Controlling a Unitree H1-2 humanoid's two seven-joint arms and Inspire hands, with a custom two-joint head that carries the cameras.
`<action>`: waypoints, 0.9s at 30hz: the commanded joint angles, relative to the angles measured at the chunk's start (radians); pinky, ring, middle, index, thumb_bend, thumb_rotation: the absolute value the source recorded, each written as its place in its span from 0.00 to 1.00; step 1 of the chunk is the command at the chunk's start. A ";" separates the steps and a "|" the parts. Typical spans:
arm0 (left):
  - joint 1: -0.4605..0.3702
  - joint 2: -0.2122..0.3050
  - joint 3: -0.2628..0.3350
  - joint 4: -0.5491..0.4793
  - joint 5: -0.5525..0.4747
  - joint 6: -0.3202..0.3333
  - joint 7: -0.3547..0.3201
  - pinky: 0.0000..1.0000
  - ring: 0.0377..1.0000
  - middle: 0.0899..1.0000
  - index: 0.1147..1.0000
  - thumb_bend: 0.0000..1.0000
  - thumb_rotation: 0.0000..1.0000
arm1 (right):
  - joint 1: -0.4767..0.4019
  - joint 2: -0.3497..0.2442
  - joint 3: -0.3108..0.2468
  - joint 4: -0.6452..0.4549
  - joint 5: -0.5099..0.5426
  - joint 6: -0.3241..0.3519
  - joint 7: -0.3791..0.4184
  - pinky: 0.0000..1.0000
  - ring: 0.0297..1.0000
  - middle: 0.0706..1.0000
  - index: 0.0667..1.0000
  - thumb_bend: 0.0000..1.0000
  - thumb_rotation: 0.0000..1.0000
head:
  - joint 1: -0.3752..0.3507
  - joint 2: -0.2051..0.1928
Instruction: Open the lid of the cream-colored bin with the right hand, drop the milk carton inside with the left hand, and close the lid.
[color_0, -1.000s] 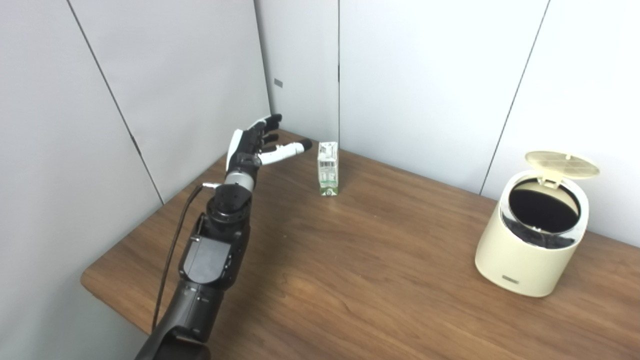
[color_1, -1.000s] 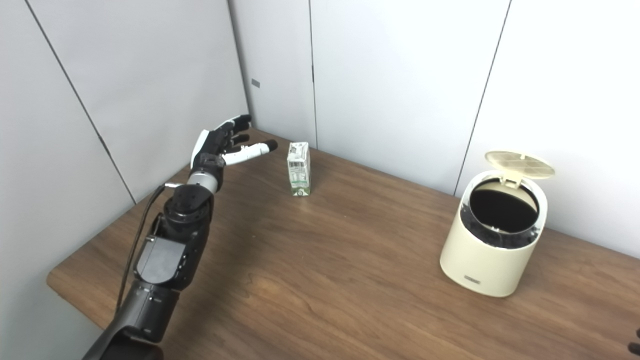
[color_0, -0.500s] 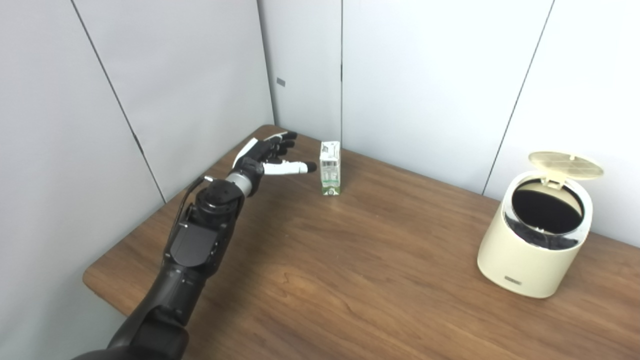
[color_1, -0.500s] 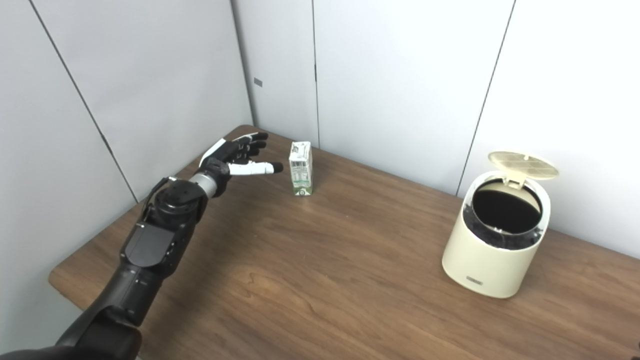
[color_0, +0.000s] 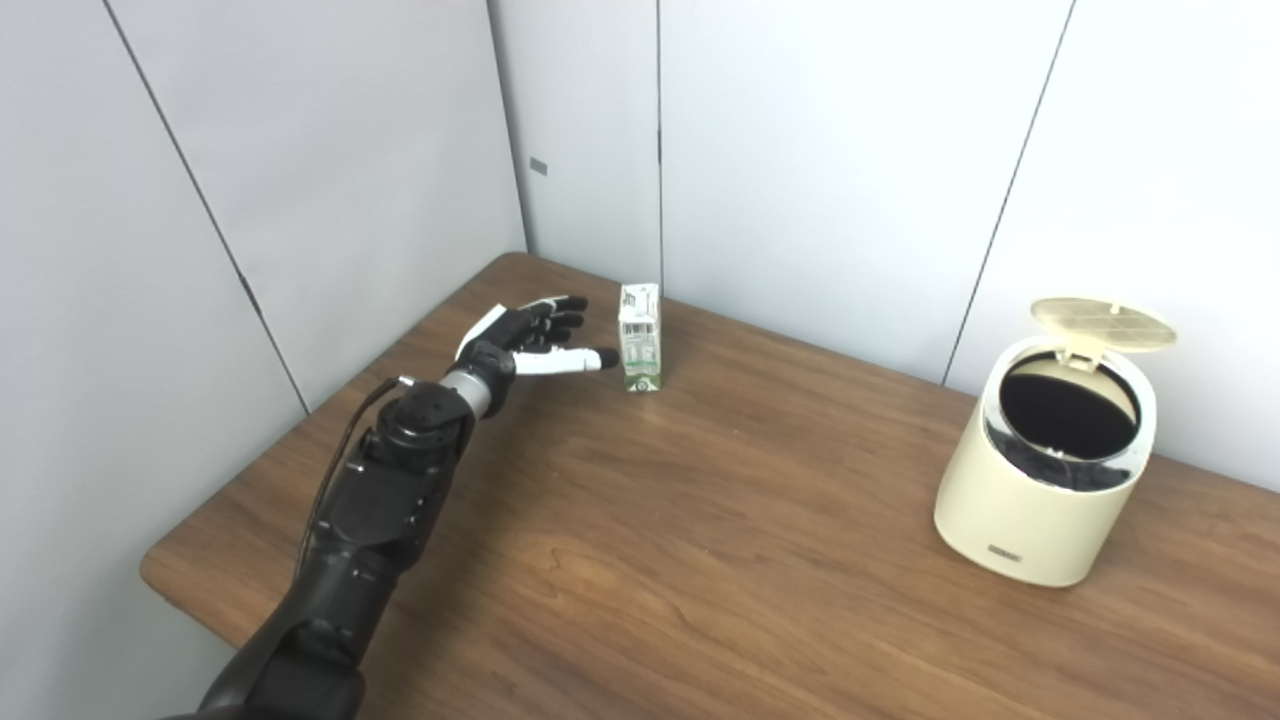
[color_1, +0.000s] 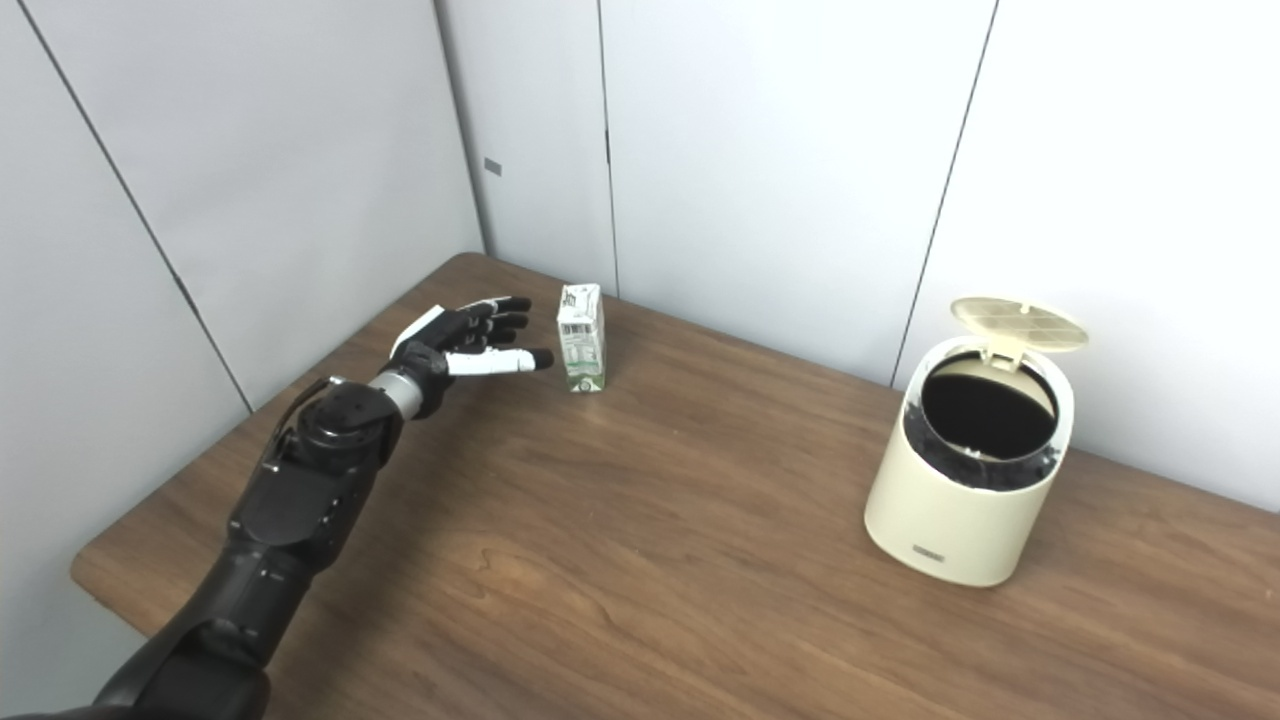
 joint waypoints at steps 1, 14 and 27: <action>-0.058 0.016 -0.003 -0.004 0.007 -0.043 0.002 0.97 0.93 0.89 0.87 1.00 0.23 | -0.007 -0.013 -0.016 -0.049 0.009 0.007 -0.003 0.42 0.56 0.62 0.58 0.39 0.00 | -0.001 0.002; -0.117 0.015 -0.067 0.052 0.024 -0.067 -0.035 0.94 0.93 0.88 0.90 1.00 0.30 | 0.016 -0.011 -0.023 -0.073 0.010 -0.001 0.000 0.42 0.57 0.63 0.59 0.39 0.00 | -0.033 0.012; -0.171 0.001 -0.115 0.124 0.070 -0.105 -0.034 0.94 0.92 0.88 0.92 1.00 0.32 | 0.034 -0.007 -0.026 -0.102 0.011 0.018 -0.001 0.43 0.61 0.66 0.61 0.40 0.00 | -0.056 0.012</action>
